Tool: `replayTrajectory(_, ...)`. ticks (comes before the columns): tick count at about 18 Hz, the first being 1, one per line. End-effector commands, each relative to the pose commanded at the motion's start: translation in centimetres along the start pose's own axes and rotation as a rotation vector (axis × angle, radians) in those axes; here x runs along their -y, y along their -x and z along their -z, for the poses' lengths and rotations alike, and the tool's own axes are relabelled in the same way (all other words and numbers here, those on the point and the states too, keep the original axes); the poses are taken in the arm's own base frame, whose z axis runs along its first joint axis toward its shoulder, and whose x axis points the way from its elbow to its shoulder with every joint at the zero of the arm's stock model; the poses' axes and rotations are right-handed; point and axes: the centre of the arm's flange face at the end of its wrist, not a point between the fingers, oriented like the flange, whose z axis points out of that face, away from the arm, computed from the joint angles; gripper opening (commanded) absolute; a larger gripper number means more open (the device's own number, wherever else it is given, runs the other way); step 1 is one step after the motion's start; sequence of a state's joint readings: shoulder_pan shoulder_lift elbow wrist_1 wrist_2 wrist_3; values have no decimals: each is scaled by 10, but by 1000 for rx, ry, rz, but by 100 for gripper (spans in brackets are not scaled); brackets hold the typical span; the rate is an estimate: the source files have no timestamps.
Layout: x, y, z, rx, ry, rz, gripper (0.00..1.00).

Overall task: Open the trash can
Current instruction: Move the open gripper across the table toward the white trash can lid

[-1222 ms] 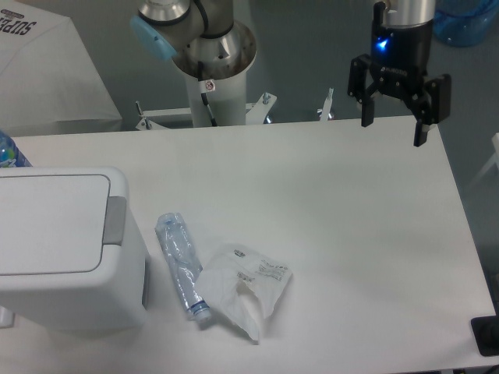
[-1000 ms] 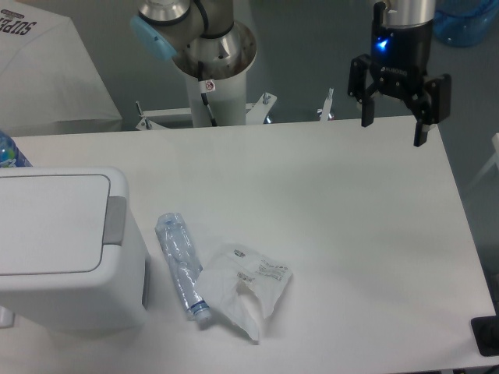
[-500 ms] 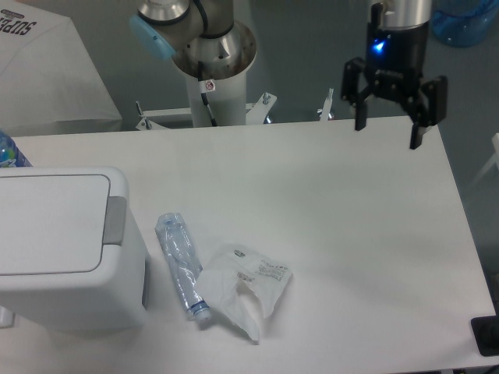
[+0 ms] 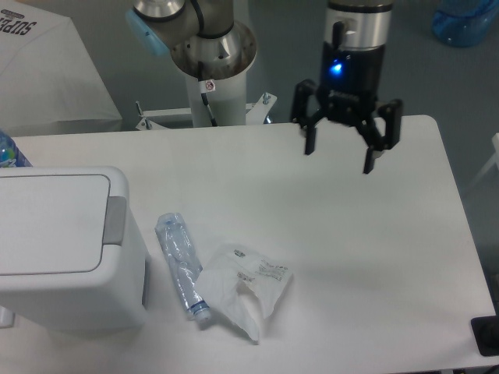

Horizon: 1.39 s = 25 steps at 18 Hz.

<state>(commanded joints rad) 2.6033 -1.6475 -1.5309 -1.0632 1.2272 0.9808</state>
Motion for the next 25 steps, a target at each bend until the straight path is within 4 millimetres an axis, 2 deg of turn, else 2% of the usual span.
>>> replayTrajectory(9,40,-51,-25,-70,-9,290,100)
replayTrajectory(16,77,-96,-45,-108,-36,434,100)
replayTrajectory(21,90,-119,-55,-140,-28,490,100)
replayTrajectory(25,86,-133,-64,-160,-5,513,100)
